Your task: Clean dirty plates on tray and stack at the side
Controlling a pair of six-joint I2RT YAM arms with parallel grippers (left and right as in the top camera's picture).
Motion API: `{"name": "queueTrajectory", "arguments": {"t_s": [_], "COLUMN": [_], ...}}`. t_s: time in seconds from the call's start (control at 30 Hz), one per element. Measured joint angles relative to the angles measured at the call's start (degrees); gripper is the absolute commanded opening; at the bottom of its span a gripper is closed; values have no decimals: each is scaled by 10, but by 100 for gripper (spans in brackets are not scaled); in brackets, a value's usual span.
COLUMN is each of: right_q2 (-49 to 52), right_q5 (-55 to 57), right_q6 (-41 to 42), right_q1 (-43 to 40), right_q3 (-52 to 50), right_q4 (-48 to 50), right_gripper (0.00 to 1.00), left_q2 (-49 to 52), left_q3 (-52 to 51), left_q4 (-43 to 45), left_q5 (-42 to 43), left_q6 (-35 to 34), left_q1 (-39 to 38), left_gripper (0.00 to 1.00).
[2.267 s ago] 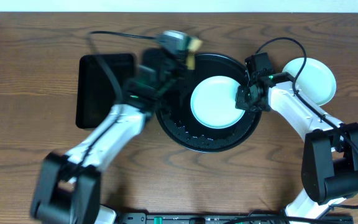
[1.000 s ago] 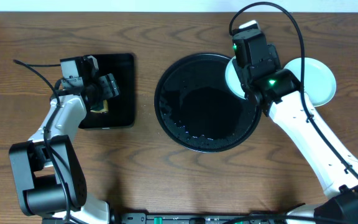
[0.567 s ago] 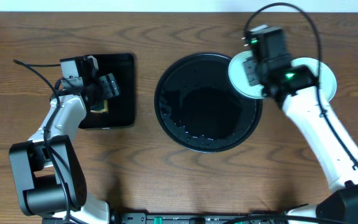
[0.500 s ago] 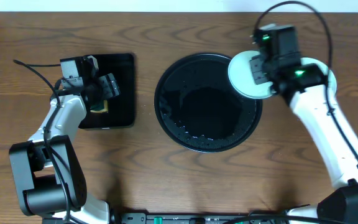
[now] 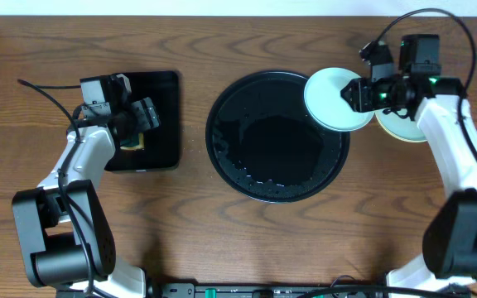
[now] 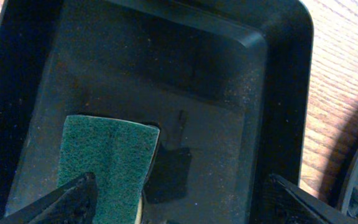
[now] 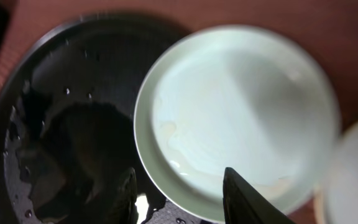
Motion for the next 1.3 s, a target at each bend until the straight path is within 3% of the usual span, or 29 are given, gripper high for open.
{"name": "queueTrajectory", "arguments": {"t_s": [0.03, 0.13, 0.33, 0.63, 0.7, 0.97, 1.3], "right_q2": [14, 56, 126, 133, 128, 46, 49], "right_q5": [-3, -8, -9, -7, 6, 90, 118], "right_q6": [-3, -7, -6, -3, -3, -1, -28], "right_q1": [6, 33, 103, 184, 188, 131, -11], "right_q3": [0, 0, 0, 0, 5, 67, 77], "right_q4": [0, 2, 7, 15, 12, -21, -25], "right_gripper": [28, 24, 23, 31, 38, 52, 54], "left_q2": [0, 0, 0, 0, 0, 0, 0], "left_q3": [0, 0, 0, 0, 0, 0, 0], "left_q4": [0, 0, 0, 0, 0, 0, 0], "left_q5": [0, 0, 0, 0, 0, 0, 0], "left_q6": [0, 0, -1, 0, 0, 0, 0], "left_q1": [0, 0, 0, 0, 0, 0, 0], "left_gripper": [85, 86, 93, 93, 93, 94, 94]}}
